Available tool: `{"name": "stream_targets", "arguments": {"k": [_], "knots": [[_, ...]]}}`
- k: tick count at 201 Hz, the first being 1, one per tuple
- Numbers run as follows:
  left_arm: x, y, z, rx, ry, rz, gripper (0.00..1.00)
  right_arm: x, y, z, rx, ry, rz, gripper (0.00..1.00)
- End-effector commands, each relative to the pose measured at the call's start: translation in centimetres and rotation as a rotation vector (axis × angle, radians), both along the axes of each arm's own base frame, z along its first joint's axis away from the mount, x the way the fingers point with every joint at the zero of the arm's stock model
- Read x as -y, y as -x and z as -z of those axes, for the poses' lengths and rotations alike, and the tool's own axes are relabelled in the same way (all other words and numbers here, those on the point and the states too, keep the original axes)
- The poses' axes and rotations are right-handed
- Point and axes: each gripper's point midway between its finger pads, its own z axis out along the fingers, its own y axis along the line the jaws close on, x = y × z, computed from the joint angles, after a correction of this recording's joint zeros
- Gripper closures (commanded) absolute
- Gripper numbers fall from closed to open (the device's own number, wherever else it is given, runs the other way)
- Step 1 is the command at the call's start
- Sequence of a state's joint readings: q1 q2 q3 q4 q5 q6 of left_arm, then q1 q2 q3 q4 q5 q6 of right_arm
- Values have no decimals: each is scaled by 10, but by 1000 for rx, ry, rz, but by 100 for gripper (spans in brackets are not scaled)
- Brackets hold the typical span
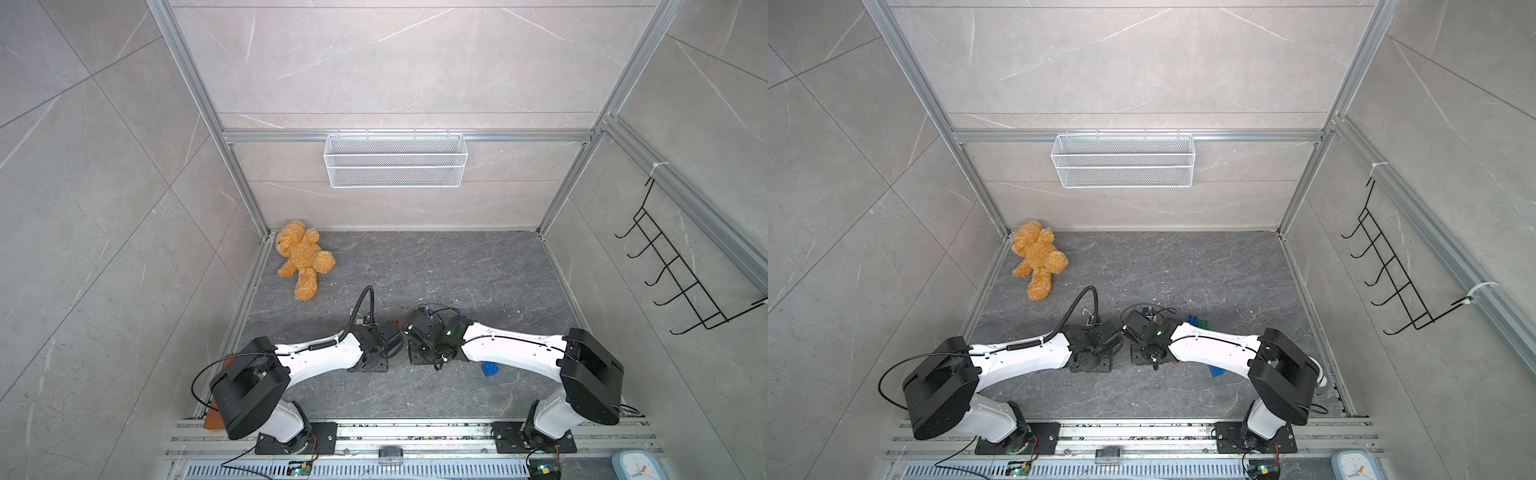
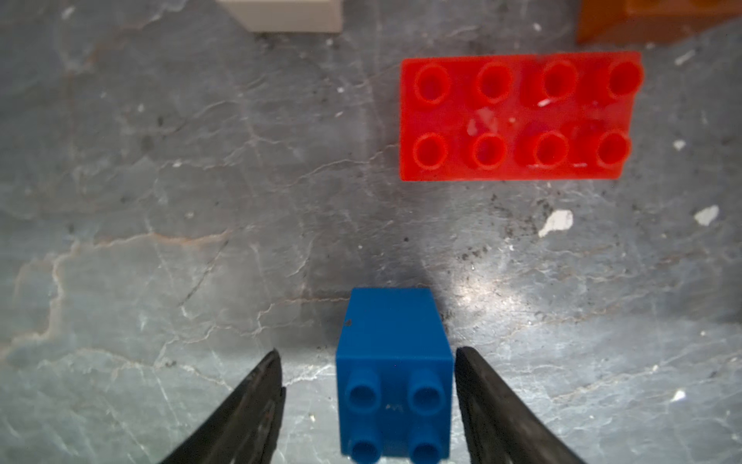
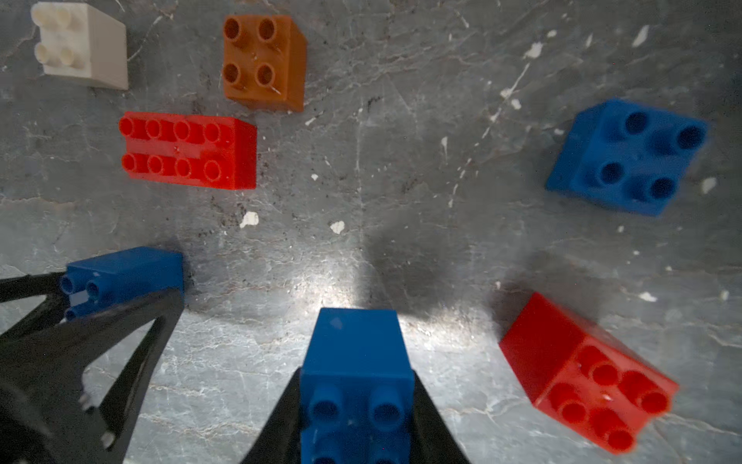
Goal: Assemble the letter h with lego
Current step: Place the lego brick at the center of the board.
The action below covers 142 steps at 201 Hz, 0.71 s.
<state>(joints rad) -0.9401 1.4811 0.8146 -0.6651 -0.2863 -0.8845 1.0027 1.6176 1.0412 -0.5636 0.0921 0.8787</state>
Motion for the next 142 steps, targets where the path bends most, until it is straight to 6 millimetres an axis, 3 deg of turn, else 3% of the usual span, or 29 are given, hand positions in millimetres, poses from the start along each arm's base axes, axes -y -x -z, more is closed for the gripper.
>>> {"name": "stream_targets", "arguments": {"k": [1,25,60,78,106,142], "knots": [[-4,-13,-36,77,0,10,24,-1,-1,4,-11,11,6,100],[-21,-23,-77,177,1,6,16,-8,0,10,-19,20,-3,100],[-71,-34,-126,291,50,-67,0,-28,3,17,-18,38,-15,100],[-84,-33,-151,368,79,-102,0,-38,4,22,-15,72,-22,100],[-113,-29,-174,419,5,-145,0,-46,1,27,-8,78,-4,100],[-152,-23,-182,431,-156,-174,0,-44,-2,33,-10,132,14,100]]}}
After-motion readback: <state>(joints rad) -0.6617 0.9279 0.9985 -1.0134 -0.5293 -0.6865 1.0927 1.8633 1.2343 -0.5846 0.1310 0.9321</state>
